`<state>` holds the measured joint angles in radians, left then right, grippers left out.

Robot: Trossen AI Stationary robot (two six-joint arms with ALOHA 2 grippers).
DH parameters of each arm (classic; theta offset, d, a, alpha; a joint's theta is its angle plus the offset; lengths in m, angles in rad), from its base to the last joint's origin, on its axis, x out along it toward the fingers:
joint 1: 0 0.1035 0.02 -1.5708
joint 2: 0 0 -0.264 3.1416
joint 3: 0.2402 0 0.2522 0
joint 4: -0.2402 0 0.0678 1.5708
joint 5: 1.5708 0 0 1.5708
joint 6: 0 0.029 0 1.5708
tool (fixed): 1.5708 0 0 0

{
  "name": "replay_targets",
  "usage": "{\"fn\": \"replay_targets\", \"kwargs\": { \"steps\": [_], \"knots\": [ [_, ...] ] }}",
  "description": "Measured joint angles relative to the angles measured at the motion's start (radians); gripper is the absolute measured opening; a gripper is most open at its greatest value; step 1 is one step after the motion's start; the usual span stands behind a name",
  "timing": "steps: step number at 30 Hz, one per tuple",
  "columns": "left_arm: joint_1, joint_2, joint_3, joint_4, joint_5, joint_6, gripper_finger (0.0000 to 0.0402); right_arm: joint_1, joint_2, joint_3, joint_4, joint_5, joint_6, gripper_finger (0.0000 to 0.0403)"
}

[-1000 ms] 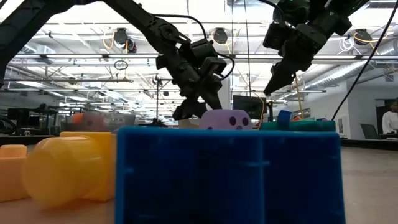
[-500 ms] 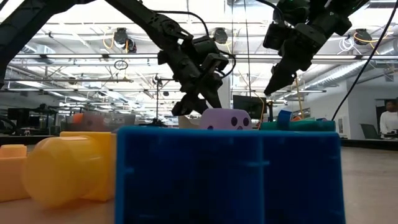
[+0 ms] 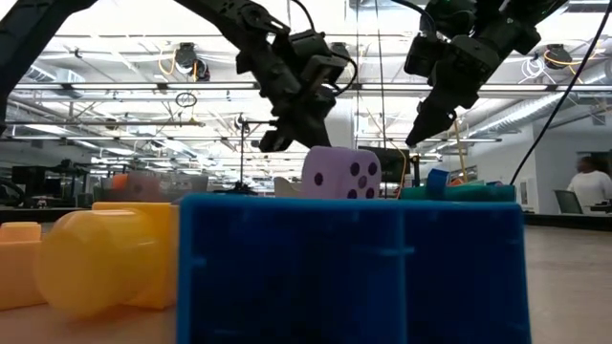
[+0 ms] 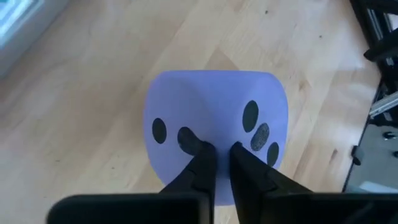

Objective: Pick & Place Toys
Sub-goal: Put the purple dice into the black bin

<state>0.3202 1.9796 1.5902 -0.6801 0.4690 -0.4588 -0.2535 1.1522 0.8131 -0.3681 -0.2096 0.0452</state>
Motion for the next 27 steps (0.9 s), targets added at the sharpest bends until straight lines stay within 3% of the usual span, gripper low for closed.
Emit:
{"fn": "replay_targets", "kwargs": {
  "steps": [6,11,23,27],
  "knots": [
    [0.001,-0.065,0.0,-0.09,-0.032,0.016,0.0005,0.0,0.0,0.0,-0.002,0.0,0.005,0.0304],
    [0.02,-0.156,0.003,-0.17,-0.079,0.04,0.0001,0.0,0.0,0.0,-0.002,0.0,0.007,0.0304],
    [0.102,-0.401,0.003,-0.551,-0.222,0.068,0.0001,0.0,0.0,0.0,0.015,0.0,0.006,0.0304],
    [0.108,-0.434,0.003,-0.572,-0.29,0.048,0.0001,0.0,0.0,0.0,0.049,0.0,0.006,0.0304]
  ]
}}
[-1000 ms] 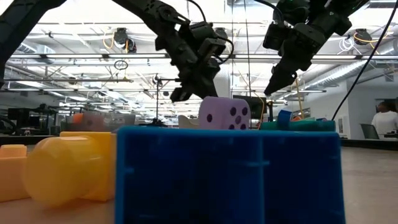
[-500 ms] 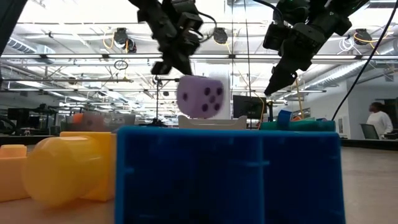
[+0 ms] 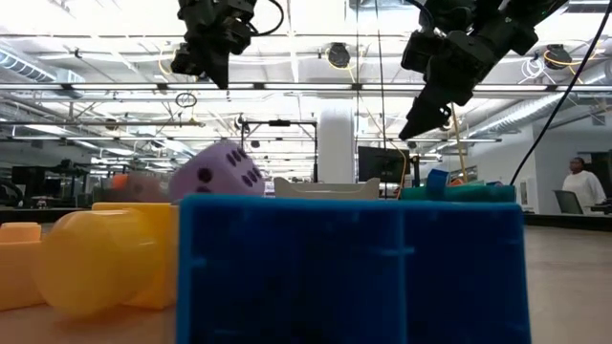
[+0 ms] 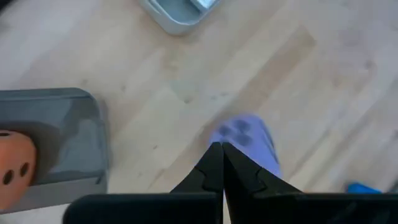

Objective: Pick & Place Toys
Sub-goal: Put the purple dice into the black bin

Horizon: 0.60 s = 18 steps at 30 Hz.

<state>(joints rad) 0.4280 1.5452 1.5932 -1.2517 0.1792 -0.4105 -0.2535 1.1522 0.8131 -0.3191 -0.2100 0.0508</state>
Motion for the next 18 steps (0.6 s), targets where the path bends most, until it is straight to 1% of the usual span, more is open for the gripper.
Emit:
{"fn": "replay_targets", "kwargs": {
  "steps": [2,5,7,11,15,18],
  "knots": [
    [-0.01,0.001,0.0,0.014,-0.008,-0.004,0.0007,0.0,0.0,0.0,0.016,0.0,0.0,0.0304],
    [-0.039,0.009,0.0,0.039,0.042,0.026,0.0034,0.0,0.0,0.0,0.019,0.0,-0.001,0.0304],
    [-0.059,0.014,0.0,0.025,0.061,0.051,0.0058,0.0,0.0,0.0,0.016,-0.001,-0.002,0.0304],
    [-0.118,0.011,-0.001,0.016,0.055,0.073,0.0112,0.0,0.0,0.0,0.016,-0.001,-0.002,0.0304],
    [-0.2,0.014,-0.001,0.026,0.052,0.069,0.0166,0.0,0.0,0.0,0.016,-0.002,-0.002,0.0304],
    [-0.273,0.024,0.0,0.013,0.023,0.068,0.02,0.0,0.0,0.0,0.016,-0.004,-0.002,0.0304]
  ]
}}
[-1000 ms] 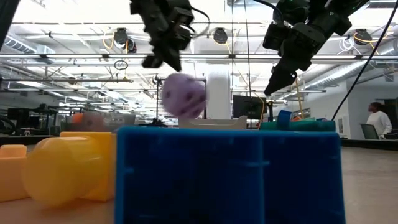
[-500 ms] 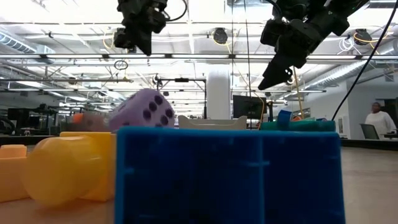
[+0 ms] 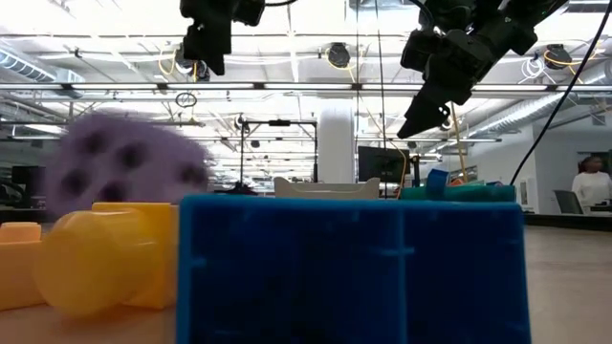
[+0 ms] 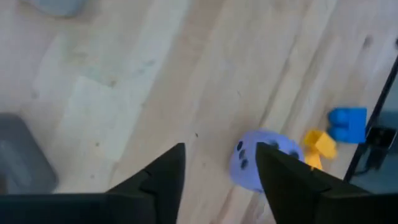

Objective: Pick & Place Toys
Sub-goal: Put the purple dice into the black bin

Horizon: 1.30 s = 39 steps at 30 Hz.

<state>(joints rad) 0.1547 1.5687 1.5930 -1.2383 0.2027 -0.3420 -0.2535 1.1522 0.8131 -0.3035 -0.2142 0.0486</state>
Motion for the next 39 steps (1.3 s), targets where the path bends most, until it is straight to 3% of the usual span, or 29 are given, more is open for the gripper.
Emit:
{"fn": "replay_targets", "kwargs": {
  "steps": [8,15,21,28,39],
  "knots": [
    [-0.146,0.004,0.0,-0.084,0.026,-0.013,0.0252,0.0,0.0,0.0,0.0,0.0,-0.027,0.0304],
    [-0.277,0.004,0.0,-0.127,0.103,-0.156,0.0266,0.0,0.0,0.0,0.0,-0.005,-0.035,0.0304],
    [-0.42,0.004,0.0,-0.113,0.092,-0.302,0.0267,0.02,0.0,0.0,0.022,-0.131,-0.037,0.0304],
    [-0.529,0.004,0.0,-0.088,0.083,-0.56,0.0266,0.113,0.0,0.0,0.087,-0.098,-0.079,0.0304],
    [-0.619,0.014,0.0,-0.054,-0.058,-0.603,0.0267,0.259,0.0,0.0,0.143,0.005,-0.069,0.0304]
  ]
}}
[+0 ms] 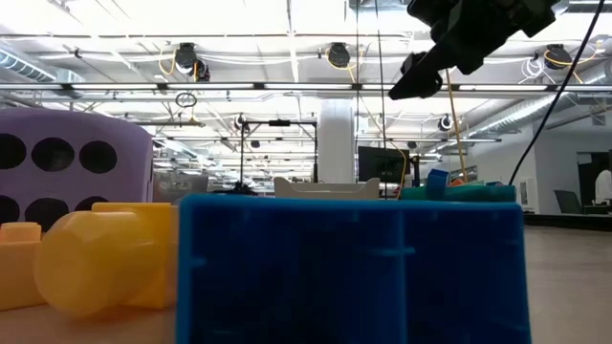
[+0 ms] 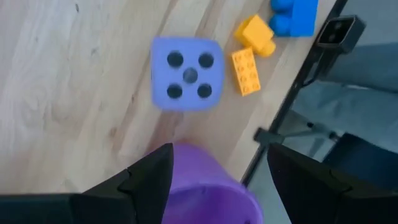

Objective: Pick & Place Toys
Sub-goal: Put the purple dice into the black bin

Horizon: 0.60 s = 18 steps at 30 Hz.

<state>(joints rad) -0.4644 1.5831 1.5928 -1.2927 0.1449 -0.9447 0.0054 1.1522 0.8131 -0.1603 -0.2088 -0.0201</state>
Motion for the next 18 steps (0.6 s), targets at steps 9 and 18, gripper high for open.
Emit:
{"fn": "replay_targets", "kwargs": {
  "steps": [9,18],
  "knots": [
    [-0.029,0.036,-0.001,0.065,-0.068,0.027,0.0267,0.085,0.0,0.0,0.001,0.105,0.003,0.0304],
    [-0.045,0.121,0.0,0.091,-0.073,0.05,0.0279,0.109,0.0,0.0,0.014,0.122,0.012,0.0304]
  ]
}}
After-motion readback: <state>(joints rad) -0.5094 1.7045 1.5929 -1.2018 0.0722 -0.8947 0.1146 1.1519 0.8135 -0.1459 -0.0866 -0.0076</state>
